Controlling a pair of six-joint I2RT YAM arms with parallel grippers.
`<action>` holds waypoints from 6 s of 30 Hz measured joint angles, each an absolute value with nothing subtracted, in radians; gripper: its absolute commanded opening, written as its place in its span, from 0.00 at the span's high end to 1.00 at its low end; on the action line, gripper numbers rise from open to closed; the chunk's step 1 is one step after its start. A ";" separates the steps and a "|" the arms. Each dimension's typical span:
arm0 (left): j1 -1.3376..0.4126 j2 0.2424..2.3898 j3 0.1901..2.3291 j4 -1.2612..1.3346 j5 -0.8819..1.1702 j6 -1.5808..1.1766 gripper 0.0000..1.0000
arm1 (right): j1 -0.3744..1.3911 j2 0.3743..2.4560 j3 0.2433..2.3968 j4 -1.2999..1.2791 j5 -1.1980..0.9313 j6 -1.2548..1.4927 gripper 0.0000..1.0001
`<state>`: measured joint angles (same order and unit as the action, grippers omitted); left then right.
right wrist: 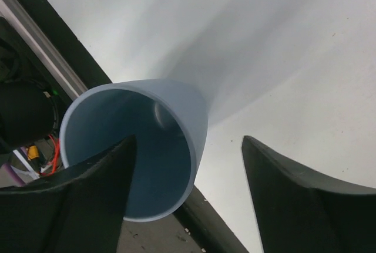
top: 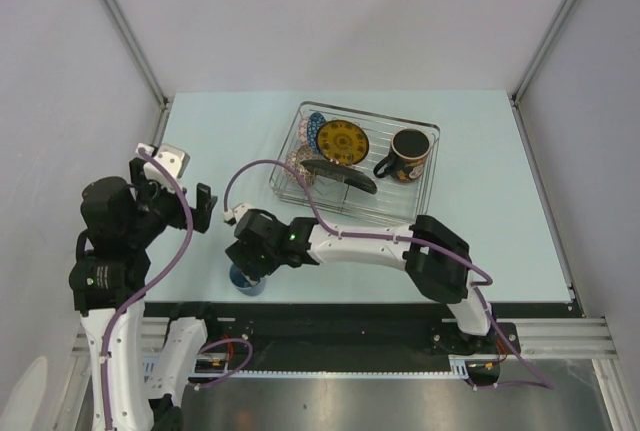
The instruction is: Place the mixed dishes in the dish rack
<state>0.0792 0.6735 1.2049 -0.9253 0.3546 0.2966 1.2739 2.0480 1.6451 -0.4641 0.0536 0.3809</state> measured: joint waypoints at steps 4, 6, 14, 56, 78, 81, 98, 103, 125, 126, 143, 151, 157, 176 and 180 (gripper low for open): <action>0.079 0.673 1.207 -0.922 0.368 0.287 0.00 | 1.270 2.070 1.647 -0.464 0.044 0.384 0.41; 0.079 0.674 1.212 -0.923 0.372 0.286 0.00 | 1.269 2.083 1.648 -0.463 0.043 0.383 0.52; 0.080 0.677 1.248 -0.900 0.398 0.250 0.00 | 1.260 2.105 1.650 -0.478 0.050 0.385 1.00; -0.467 1.106 1.397 -0.287 1.292 -0.625 0.00 | 1.001 0.885 1.207 -0.456 -0.015 0.708 1.00; -0.495 1.113 1.322 -0.163 1.315 -0.716 0.00 | 0.892 0.957 1.158 -0.110 -0.349 0.850 1.00; -0.495 1.113 1.322 -0.171 1.308 -0.708 0.00 | 0.891 0.990 1.151 -0.066 -0.353 0.856 1.00; -0.495 1.113 1.322 -0.232 1.205 -0.679 0.00 | 0.930 1.071 1.055 0.202 -0.233 0.861 1.00; -0.490 1.113 1.322 -0.234 1.188 -0.681 0.00 | 0.935 1.087 1.039 0.258 -0.216 0.865 1.00; -0.461 1.113 1.299 -0.180 1.199 -0.737 0.69 | 0.936 1.096 0.994 0.355 -0.190 0.900 1.00; -0.461 1.113 1.296 -0.176 1.199 -0.741 0.76 | 0.936 1.095 0.989 0.359 -0.189 0.903 1.00; -0.455 1.139 1.298 -0.210 1.198 -0.740 1.00 | 0.936 1.056 0.981 0.314 -0.169 0.921 0.33; -0.398 1.154 1.340 -0.249 1.175 -0.702 1.00 | 0.812 0.900 0.969 0.101 -0.102 0.902 0.30; -0.394 1.151 1.359 -0.248 1.168 -0.699 1.00 | 0.786 0.868 0.953 -0.001 -0.082 0.894 0.27; -0.783 1.629 2.091 -0.906 0.485 0.085 1.00 | 0.602 0.144 0.965 -0.591 0.186 0.891 0.11; -0.850 1.801 2.163 -0.937 0.311 0.226 1.00 | 0.602 0.147 0.942 -0.690 0.192 0.897 0.11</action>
<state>-0.8501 1.8011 2.1632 -0.9371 0.3107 0.2256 0.6018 0.1471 0.9417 -0.6903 0.1925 0.8974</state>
